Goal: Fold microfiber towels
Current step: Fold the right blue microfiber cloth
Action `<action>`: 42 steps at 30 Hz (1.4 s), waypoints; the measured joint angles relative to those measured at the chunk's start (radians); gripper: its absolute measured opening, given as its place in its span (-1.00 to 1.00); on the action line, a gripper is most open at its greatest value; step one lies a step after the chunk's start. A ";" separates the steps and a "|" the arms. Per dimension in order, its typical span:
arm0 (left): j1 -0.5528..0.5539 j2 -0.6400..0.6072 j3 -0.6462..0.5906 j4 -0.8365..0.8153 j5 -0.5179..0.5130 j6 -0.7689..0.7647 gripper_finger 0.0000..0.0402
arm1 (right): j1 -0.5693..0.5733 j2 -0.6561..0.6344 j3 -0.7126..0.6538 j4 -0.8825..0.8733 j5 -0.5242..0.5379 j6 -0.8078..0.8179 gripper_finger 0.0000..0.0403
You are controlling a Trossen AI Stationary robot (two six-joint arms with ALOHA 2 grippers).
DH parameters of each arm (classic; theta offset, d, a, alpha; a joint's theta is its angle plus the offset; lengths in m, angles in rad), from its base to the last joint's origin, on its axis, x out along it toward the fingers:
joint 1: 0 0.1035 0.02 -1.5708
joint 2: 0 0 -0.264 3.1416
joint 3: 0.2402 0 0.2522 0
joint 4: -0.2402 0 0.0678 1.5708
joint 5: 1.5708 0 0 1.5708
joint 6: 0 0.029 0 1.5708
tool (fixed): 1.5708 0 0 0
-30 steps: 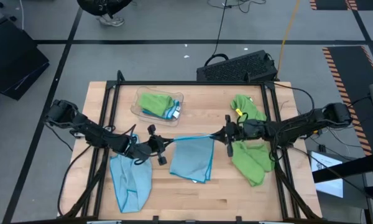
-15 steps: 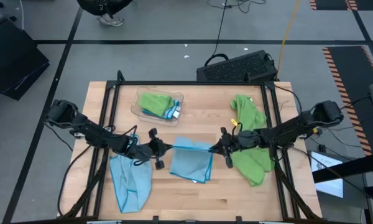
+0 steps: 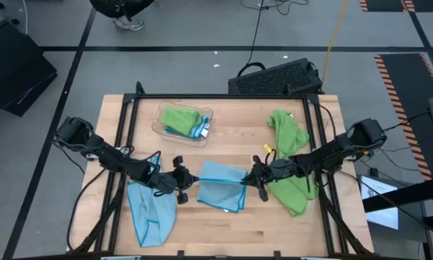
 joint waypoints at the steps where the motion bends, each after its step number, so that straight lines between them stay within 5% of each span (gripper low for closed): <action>1: -0.004 0.000 0.000 0.001 0.001 -0.007 -0.97 | 0.005 0.006 0.000 -0.003 0.000 0.000 -0.98; 18: -0.042 0.110 0.001 0.106 0.013 -0.049 -0.97 | 0.007 0.021 0.000 -0.008 -0.108 0.047 -0.98; 42: -0.046 0.129 -0.001 0.099 0.071 -0.041 -0.93 | 0.074 0.028 -0.002 -0.018 -0.030 0.041 -0.82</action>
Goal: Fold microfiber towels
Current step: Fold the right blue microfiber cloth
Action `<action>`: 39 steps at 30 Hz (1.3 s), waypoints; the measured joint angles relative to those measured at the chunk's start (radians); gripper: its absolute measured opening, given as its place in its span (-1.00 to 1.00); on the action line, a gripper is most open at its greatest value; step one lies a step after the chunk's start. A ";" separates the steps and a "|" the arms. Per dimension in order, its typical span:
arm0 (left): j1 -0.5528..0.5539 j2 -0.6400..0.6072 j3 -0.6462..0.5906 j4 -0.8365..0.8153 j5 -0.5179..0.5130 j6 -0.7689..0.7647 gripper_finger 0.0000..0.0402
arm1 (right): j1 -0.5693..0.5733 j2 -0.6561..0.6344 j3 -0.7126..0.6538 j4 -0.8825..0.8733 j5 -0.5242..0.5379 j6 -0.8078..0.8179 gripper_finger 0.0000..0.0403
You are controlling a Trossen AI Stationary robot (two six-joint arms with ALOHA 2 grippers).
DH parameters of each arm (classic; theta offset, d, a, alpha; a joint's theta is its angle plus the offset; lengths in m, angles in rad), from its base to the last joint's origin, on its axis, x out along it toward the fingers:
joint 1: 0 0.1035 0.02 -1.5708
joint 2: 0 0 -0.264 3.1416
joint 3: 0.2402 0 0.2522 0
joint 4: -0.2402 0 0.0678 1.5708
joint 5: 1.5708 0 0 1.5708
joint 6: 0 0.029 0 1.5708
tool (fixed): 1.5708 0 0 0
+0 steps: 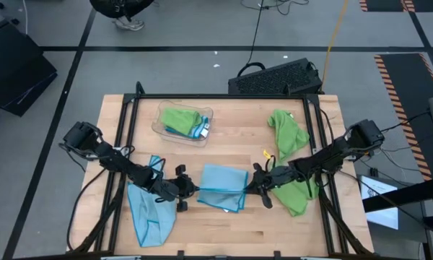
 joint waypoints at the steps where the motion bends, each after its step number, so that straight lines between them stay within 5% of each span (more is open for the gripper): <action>1: 0.000 0.000 0.000 -0.005 0.000 -0.002 -0.91 | 0.004 0.000 0.000 0.000 -0.001 0.000 -0.79; 11: -0.015 0.000 0.000 0.009 0.069 -0.040 -0.41 | 0.006 0.000 0.000 0.003 0.007 -0.001 -0.24; 18: -0.054 -0.004 0.000 0.108 0.174 0.025 -0.16 | -0.004 0.000 0.000 0.004 0.020 0.000 -0.12; 24: -0.070 -0.023 0.001 0.157 0.002 0.071 -0.13 | -0.002 0.000 0.000 0.018 0.080 0.028 -0.16; 29: -0.059 -0.006 0.002 0.109 -0.113 -0.032 -0.17 | 0.012 0.014 0.014 0.036 0.142 0.060 -0.31; 35: -0.060 0.078 0.001 0.082 -0.115 -0.179 -0.43 | 0.031 0.157 0.118 0.035 0.125 0.052 -0.61; 39: -0.059 0.165 0.001 0.175 -0.057 -0.183 -0.57 | 0.024 0.269 0.206 0.027 0.007 0.030 -0.79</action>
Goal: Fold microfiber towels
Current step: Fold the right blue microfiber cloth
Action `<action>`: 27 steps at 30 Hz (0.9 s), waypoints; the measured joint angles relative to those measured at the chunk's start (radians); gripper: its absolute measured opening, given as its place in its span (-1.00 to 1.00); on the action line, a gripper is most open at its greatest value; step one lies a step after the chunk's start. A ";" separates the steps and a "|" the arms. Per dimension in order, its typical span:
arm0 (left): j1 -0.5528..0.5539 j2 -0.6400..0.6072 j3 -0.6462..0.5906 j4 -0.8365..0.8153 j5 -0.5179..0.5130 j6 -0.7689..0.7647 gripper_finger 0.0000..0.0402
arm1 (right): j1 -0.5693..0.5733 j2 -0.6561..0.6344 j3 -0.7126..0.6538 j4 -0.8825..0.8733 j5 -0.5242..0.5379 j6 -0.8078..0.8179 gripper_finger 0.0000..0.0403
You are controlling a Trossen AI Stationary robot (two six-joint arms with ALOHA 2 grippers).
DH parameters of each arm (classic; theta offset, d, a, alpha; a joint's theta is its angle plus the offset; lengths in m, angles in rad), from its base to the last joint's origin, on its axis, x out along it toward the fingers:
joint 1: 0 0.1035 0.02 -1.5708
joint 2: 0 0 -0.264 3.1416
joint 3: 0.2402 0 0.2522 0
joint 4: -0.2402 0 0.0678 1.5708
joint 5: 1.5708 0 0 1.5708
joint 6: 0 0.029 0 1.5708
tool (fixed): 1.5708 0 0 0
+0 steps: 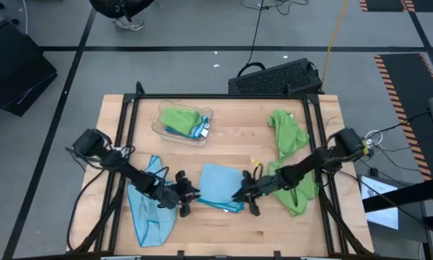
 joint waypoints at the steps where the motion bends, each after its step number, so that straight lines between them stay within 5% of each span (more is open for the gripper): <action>1: 0.000 0.019 0.000 0.024 0.017 0.008 -0.60 | -0.004 0.022 0.017 -0.007 -0.033 -0.001 -0.82; 8: 0.000 0.035 0.000 0.088 0.068 0.086 -0.70 | -0.023 0.070 0.051 -0.088 -0.185 -0.001 -0.97; 19: 0.000 -0.110 0.011 0.155 -0.002 0.204 -0.69 | -0.020 -0.017 0.051 -0.111 -0.194 -0.025 -0.99; 27: -0.024 -0.060 0.157 -0.096 -0.018 0.267 -0.65 | 0.039 -0.143 0.051 -0.236 -0.159 -0.081 -0.96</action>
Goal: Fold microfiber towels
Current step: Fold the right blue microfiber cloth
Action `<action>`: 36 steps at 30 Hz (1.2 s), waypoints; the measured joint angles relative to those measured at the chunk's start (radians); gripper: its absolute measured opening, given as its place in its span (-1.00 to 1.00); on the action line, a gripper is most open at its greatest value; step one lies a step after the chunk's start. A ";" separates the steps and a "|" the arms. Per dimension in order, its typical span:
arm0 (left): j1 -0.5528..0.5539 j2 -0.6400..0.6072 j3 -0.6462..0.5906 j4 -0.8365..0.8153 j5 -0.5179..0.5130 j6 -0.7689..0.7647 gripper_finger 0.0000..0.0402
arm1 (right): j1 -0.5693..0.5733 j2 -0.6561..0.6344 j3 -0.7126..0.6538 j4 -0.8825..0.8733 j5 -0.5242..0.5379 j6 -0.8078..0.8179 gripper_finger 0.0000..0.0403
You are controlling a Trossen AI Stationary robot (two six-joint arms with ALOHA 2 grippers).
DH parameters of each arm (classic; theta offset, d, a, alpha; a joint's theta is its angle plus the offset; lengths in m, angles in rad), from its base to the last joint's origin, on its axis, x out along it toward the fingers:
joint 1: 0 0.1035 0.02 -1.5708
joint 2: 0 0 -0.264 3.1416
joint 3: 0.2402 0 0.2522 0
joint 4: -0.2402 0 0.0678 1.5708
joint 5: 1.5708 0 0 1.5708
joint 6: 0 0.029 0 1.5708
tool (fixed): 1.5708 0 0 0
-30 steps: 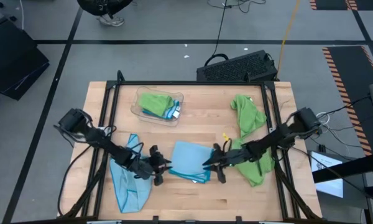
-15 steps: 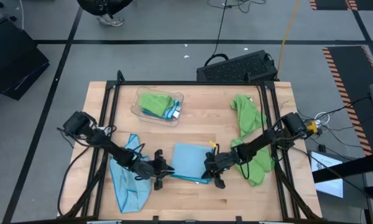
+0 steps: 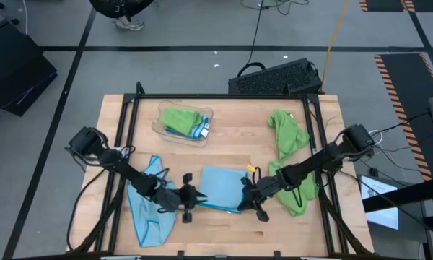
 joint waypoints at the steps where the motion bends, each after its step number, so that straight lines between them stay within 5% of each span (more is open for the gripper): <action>1: -0.009 0.010 0.025 -0.031 -0.005 0.000 -0.60 | 0.008 -0.004 -0.001 -0.011 0.008 -0.013 -0.96; 11: -0.082 0.128 0.202 -0.425 -0.125 0.002 0.13 | 0.058 -0.004 -0.002 -0.132 0.026 -0.051 -0.91; 17: -0.083 0.137 0.207 -0.470 -0.122 -0.024 0.26 | 0.058 -0.004 -0.002 -0.112 0.029 -0.076 -0.91; 23: -0.048 0.137 0.204 -0.521 -0.050 -0.080 0.16 | 0.058 -0.004 -0.002 -0.095 0.030 -0.077 -0.91; 36: -0.042 0.137 0.203 -0.572 -0.020 -0.096 -0.50 | 0.058 -0.004 -0.002 -0.102 0.030 -0.081 -0.91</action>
